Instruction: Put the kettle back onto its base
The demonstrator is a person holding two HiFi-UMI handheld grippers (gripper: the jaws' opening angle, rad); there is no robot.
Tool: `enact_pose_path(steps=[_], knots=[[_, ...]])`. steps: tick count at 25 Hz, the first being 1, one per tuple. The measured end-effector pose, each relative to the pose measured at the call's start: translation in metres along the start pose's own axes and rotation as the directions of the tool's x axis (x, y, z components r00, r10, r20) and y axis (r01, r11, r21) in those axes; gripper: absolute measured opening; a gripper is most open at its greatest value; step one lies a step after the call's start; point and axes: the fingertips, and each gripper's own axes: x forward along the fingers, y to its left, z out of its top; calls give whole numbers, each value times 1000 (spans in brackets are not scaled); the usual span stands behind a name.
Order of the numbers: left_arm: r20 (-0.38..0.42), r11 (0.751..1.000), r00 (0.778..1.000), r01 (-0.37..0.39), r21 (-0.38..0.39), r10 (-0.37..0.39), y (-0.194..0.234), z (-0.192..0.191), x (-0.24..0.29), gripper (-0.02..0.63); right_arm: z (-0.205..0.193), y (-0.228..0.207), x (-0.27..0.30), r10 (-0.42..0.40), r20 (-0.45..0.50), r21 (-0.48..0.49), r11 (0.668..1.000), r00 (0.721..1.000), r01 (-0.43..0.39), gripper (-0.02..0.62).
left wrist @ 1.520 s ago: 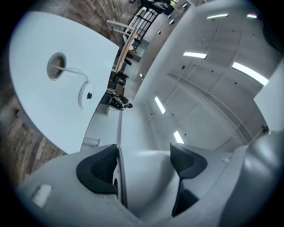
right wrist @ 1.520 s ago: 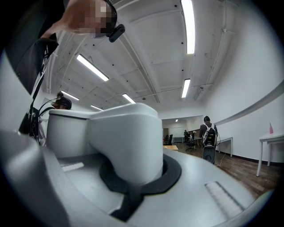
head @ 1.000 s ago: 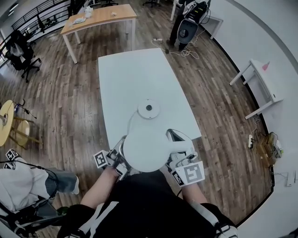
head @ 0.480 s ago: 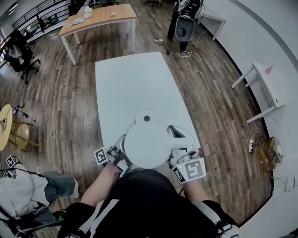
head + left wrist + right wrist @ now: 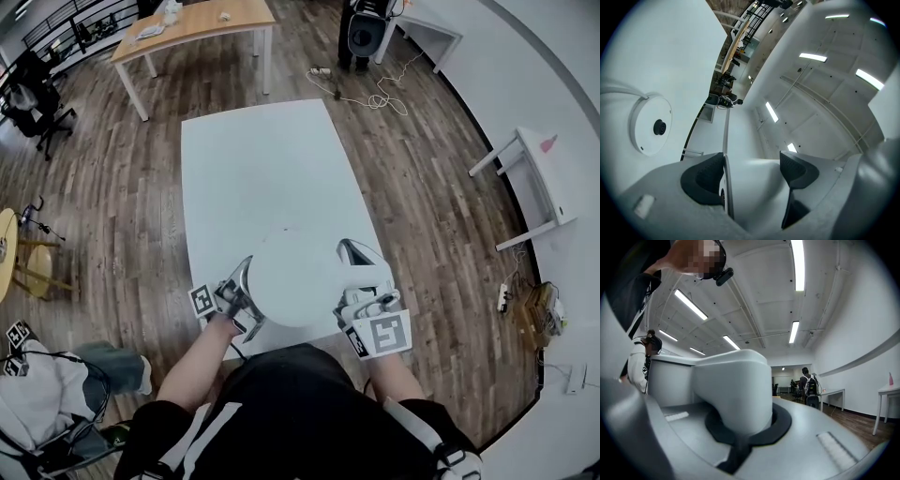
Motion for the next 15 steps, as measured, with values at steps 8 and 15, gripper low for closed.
enact_pose_path(steps=[8,15], knots=[[29,1000,999,-26,3,26,29,34,7,380,-31,-13,36,18,-30,15,1000,999,-18,5],[56,997,997,-60,48,58,60,61,23,376,-56,-36,60,19,-29,14,1000,999,-19,5]])
